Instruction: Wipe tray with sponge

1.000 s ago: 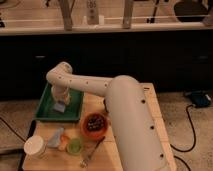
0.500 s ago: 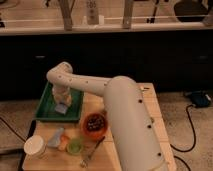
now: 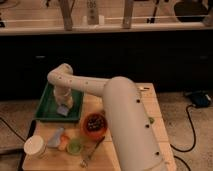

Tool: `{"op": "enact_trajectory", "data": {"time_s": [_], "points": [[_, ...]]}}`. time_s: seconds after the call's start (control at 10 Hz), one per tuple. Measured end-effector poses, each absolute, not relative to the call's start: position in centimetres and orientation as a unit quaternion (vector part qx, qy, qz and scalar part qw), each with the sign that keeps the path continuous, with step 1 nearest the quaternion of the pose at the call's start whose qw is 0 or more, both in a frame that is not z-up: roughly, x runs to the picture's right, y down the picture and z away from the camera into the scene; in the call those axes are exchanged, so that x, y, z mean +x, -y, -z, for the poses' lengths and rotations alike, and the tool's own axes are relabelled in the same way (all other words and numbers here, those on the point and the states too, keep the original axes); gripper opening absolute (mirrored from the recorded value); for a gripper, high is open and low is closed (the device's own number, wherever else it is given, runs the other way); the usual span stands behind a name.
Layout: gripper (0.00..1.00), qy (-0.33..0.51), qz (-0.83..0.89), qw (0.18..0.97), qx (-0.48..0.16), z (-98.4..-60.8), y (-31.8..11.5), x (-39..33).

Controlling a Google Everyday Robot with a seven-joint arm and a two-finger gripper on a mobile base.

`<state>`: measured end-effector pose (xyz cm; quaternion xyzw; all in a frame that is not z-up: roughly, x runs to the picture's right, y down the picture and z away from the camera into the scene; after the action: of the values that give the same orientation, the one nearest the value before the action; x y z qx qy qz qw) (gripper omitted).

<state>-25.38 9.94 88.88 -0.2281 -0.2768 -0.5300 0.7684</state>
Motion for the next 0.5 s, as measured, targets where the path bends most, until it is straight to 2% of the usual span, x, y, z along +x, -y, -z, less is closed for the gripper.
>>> {"op": "enact_trajectory", "data": {"time_s": [0.5], "points": [[0.00, 0.250, 0.520, 0.779, -0.246, -91.4, -9.6, -22.7]]}}
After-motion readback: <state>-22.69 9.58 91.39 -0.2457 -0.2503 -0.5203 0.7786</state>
